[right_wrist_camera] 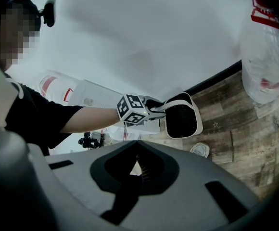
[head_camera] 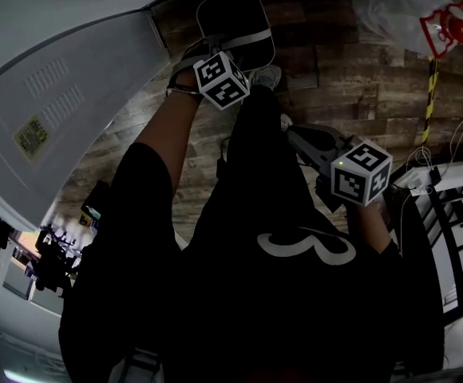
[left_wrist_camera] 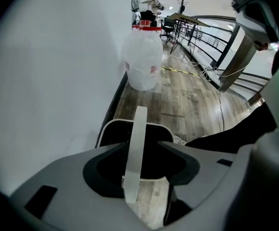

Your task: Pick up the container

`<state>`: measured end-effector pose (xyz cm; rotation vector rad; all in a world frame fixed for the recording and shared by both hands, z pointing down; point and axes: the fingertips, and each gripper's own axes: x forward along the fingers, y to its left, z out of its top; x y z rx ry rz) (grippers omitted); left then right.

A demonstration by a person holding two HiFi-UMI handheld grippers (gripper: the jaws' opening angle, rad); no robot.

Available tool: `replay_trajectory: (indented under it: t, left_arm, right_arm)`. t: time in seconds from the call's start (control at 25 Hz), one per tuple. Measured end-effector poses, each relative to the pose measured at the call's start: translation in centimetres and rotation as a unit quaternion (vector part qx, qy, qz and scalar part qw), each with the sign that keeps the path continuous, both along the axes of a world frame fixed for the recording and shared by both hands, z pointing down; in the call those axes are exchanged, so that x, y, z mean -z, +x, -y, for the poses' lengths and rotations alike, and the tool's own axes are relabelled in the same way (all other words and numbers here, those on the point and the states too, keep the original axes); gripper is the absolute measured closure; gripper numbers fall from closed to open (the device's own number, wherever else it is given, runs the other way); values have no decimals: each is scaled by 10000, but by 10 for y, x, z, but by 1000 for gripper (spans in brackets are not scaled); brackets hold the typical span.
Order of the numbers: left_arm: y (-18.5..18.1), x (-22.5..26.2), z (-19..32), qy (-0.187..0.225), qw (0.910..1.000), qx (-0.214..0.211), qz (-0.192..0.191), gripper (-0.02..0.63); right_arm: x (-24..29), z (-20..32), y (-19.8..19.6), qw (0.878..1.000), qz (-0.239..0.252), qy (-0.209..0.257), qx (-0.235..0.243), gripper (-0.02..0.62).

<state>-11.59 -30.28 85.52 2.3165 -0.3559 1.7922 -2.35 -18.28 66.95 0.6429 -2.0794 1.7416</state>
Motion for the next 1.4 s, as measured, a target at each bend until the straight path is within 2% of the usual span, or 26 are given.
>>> replay_trajectory:
  t: [0.2,0.6,0.92,1.4]
  left_arm:
    - [4,-11,4,162,9993,-272,191,405]
    - [-4,-24,9,307,9964,-529,579,518]
    - [-4,-26,7,285,9959,-551,665,525]
    - [-5,-26,5,114,9939,-629,904,528]
  right_arm:
    - [-7,5,4,10000,-19,4,-44,571]
    - [-13,3,14,9998,-126,-35,-172,571]
    - [-9,11,10,9994,23,-10,-331,571]
    - [-4,18,15,9991,-2,53,-422,571]
